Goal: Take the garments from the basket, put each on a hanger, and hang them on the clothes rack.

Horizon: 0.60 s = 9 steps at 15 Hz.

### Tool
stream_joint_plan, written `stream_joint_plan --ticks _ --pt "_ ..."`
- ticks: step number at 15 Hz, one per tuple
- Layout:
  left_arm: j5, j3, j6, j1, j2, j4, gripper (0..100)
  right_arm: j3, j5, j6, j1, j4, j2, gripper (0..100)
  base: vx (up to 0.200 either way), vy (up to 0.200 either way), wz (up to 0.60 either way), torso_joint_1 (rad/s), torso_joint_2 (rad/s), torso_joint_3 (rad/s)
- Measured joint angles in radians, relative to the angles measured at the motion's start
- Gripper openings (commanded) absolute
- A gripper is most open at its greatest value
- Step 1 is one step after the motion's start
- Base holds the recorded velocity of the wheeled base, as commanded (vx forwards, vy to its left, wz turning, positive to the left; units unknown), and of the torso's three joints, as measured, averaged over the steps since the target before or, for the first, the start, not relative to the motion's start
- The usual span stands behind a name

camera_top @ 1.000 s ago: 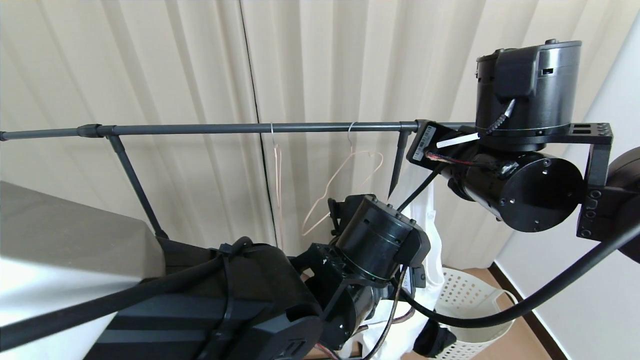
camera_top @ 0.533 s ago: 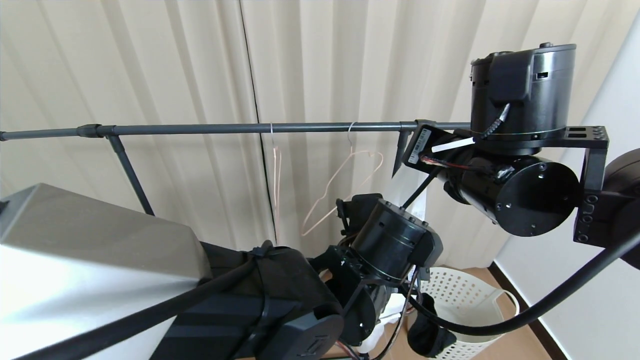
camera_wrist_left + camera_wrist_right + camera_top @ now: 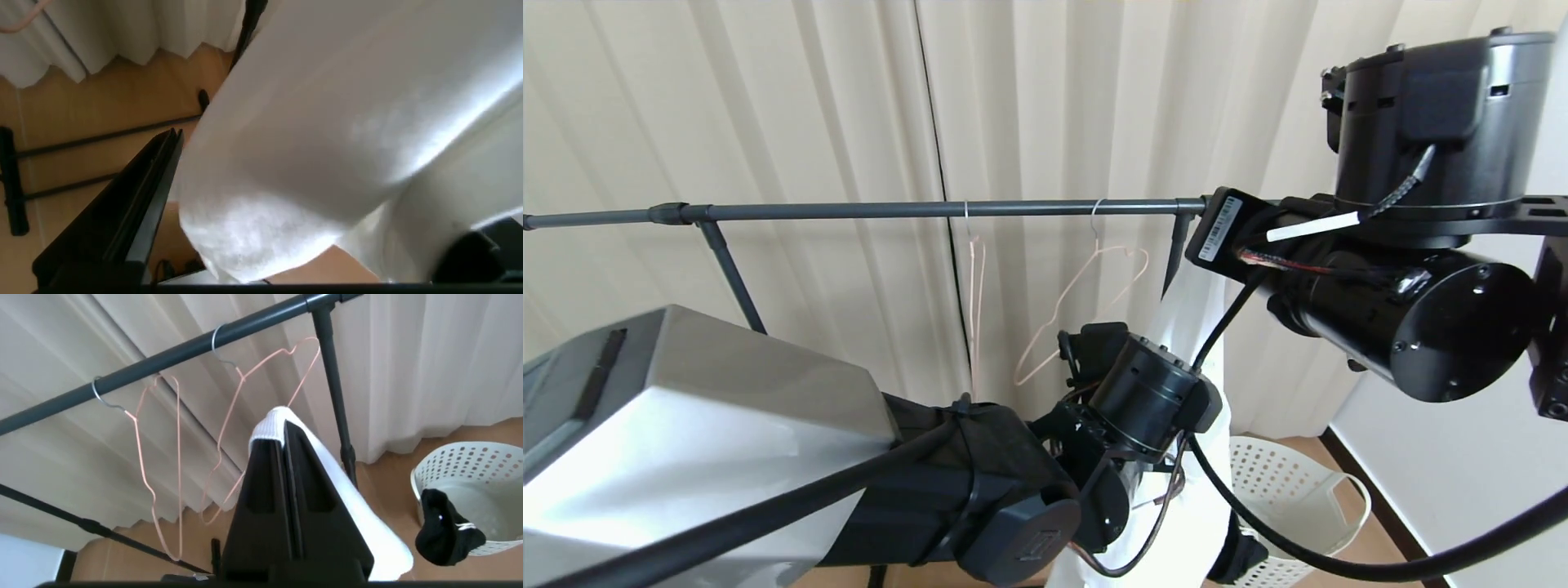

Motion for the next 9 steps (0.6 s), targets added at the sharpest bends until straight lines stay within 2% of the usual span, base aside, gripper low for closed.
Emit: stream_joint_plan --ticks 6,7,9 --pt "0.001 0.113 0.031 0.004 -0.043 -0.001 100 -0.003 0.014 -0.006 -0.049 0.002 -0.026 0 0.000 0.000 0.00 0.000 0.00 0.000" --pt "0.002 0.152 0.035 0.003 -0.068 -0.002 0 -0.003 0.014 -0.008 -0.060 0.002 -0.025 0 0.000 0.000 0.00 0.000 0.00 0.000" --pt "0.002 0.216 0.040 0.006 -0.117 -0.003 0 -0.003 0.015 -0.009 -0.078 0.002 -0.020 0 0.000 0.000 0.00 0.000 0.00 0.000"
